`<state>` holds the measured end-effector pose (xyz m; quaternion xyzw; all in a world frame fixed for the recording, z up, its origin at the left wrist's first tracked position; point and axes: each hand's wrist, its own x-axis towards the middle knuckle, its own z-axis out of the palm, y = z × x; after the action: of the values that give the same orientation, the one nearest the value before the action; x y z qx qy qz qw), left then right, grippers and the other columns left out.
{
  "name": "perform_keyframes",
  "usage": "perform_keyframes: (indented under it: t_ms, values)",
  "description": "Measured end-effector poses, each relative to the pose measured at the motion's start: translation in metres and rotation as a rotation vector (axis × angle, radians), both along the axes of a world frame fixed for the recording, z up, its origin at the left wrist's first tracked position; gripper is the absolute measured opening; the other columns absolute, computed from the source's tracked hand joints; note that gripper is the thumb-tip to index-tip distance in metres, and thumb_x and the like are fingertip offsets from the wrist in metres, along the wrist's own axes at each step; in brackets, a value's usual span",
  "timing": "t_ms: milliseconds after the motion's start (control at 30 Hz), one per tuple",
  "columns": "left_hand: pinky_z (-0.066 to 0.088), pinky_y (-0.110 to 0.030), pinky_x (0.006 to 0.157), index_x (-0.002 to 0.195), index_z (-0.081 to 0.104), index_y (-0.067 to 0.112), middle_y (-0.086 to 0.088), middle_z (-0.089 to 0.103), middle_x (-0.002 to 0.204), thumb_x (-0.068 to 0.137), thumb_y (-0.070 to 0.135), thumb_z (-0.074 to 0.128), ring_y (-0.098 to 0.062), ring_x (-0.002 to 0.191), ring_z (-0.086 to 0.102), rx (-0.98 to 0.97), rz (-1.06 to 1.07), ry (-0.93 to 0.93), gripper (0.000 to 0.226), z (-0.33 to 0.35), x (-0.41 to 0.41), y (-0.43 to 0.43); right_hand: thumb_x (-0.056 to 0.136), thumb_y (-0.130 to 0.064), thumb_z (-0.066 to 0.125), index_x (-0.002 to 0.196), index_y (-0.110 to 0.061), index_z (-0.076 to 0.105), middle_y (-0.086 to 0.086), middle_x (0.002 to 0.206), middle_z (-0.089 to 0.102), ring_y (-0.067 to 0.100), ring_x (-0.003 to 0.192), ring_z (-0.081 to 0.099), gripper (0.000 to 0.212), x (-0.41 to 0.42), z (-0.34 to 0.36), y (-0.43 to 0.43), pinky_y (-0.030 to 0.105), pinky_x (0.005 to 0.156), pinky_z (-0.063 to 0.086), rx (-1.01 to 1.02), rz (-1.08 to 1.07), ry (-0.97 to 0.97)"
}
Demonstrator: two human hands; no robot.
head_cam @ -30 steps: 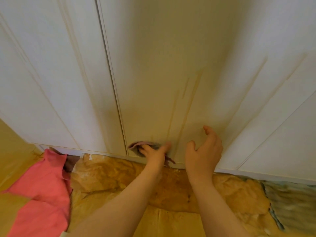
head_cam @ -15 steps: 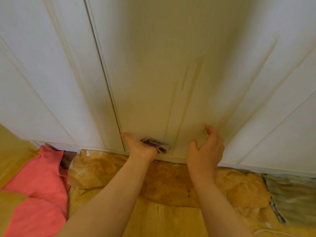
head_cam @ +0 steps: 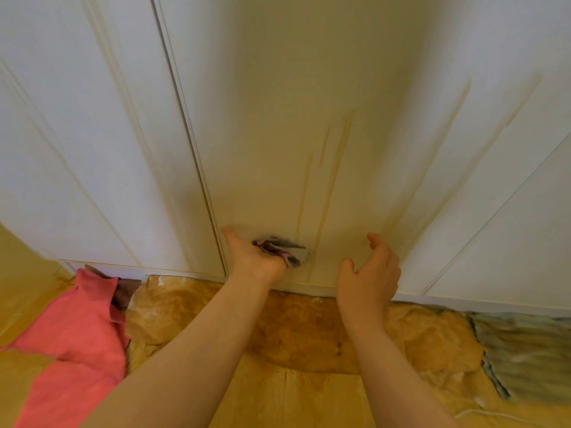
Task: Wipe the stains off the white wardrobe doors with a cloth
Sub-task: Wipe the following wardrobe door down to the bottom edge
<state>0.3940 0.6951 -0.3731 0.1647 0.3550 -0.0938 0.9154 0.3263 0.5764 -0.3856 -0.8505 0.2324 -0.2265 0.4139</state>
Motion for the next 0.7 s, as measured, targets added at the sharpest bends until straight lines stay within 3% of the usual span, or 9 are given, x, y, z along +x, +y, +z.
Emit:
perform_keyframes:
  t_ms: [100, 167, 233, 300, 367, 467, 600, 667, 700]
  values:
    - [0.049, -0.03, 0.061, 0.099, 0.055, 0.013, -0.004, 0.058, 0.082, 0.084, 0.066, 0.051, -0.017, 0.071, 0.056, 0.191, 0.061, -0.076, 0.054, 0.035, 0.005, -0.012, 0.081, -0.003, 0.053, 0.134, -0.01, 0.041, 0.01, 0.133, 0.045, 0.026, 0.122, 0.037, 0.055, -0.001, 0.008, 0.001, 0.033, 0.099, 0.028, -0.007, -0.002, -0.043]
    - [0.052, -0.032, 0.08, 0.12, 0.051, 0.012, -0.007, 0.063, 0.107, 0.078, 0.07, 0.055, -0.019, 0.093, 0.062, 0.444, 0.06, -0.158, 0.071, 0.054, 0.002, -0.023, 0.08, -0.002, 0.054, 0.133, -0.009, 0.043, 0.012, 0.13, 0.047, 0.027, 0.119, 0.039, 0.054, -0.002, 0.015, 0.001, 0.033, 0.097, 0.028, -0.023, -0.012, -0.074]
    - [0.021, -0.044, 0.116, 0.151, 0.011, 0.017, -0.011, 0.015, 0.157, 0.084, 0.063, 0.05, -0.026, 0.143, 0.02, 1.043, -0.002, -0.281, 0.091, 0.049, 0.0, -0.033, 0.08, -0.001, 0.054, 0.133, -0.009, 0.043, 0.012, 0.129, 0.047, 0.028, 0.119, 0.039, 0.055, -0.005, 0.02, 0.0, 0.034, 0.097, 0.028, -0.017, -0.022, -0.081]
    - [-0.006, -0.042, 0.117, 0.15, -0.011, 0.008, -0.013, -0.018, 0.157, 0.094, 0.055, 0.04, -0.027, 0.144, -0.014, 1.706, -0.151, -0.389, 0.089, 0.032, -0.01, -0.031, 0.08, -0.001, 0.054, 0.133, -0.01, 0.043, 0.011, 0.131, 0.046, 0.027, 0.121, 0.038, 0.055, -0.008, 0.027, -0.003, 0.035, 0.098, 0.028, -0.011, -0.028, -0.089]
    - [-0.011, -0.041, 0.113, 0.151, -0.003, 0.005, -0.019, -0.012, 0.156, 0.091, 0.066, 0.024, -0.031, 0.142, -0.017, 2.15, -0.214, -0.504, 0.089, 0.019, -0.014, -0.016, 0.08, -0.001, 0.054, 0.133, -0.01, 0.043, 0.01, 0.132, 0.046, 0.027, 0.122, 0.038, 0.055, -0.008, 0.032, -0.007, 0.035, 0.099, 0.028, -0.026, -0.029, -0.109]
    - [0.003, -0.047, 0.11, 0.142, 0.028, 0.008, -0.017, 0.023, 0.148, 0.092, 0.064, 0.015, -0.038, 0.136, 0.014, 2.655, -0.18, -0.831, 0.076, -0.011, -0.008, 0.008, 0.08, 0.0, 0.055, 0.133, -0.009, 0.044, 0.011, 0.131, 0.047, 0.028, 0.121, 0.039, 0.055, -0.008, 0.035, -0.013, 0.036, 0.098, 0.029, -0.048, -0.04, -0.132]
    - [0.012, -0.051, 0.108, 0.135, 0.034, 0.011, -0.013, 0.031, 0.141, 0.084, 0.058, 0.032, -0.039, 0.132, 0.023, 2.806, -0.292, -0.896, 0.069, -0.021, -0.014, 0.014, 0.08, -0.002, 0.055, 0.134, -0.011, 0.043, 0.011, 0.132, 0.046, 0.028, 0.121, 0.039, 0.056, -0.009, 0.033, -0.014, 0.038, 0.098, 0.03, -0.04, -0.048, -0.101]
    - [0.003, -0.047, 0.111, 0.144, 0.029, 0.013, -0.015, 0.027, 0.15, 0.083, 0.061, 0.032, -0.037, 0.137, 0.014, 2.72, -0.101, -0.871, 0.077, 0.012, -0.012, 0.003, 0.08, -0.002, 0.055, 0.135, -0.012, 0.041, 0.01, 0.134, 0.045, 0.028, 0.122, 0.038, 0.058, -0.006, 0.036, -0.013, 0.039, 0.099, 0.029, -0.049, -0.037, -0.122]
    - [-0.008, -0.043, 0.112, 0.15, 0.017, 0.018, -0.012, 0.012, 0.156, 0.083, 0.064, 0.029, -0.032, 0.141, 0.001, 2.638, -0.041, -0.868, 0.082, 0.033, -0.008, -0.003, 0.08, -0.002, 0.054, 0.137, -0.013, 0.039, 0.009, 0.137, 0.043, 0.028, 0.124, 0.036, 0.06, -0.005, 0.038, -0.013, 0.039, 0.1, 0.029, -0.059, -0.03, -0.132]
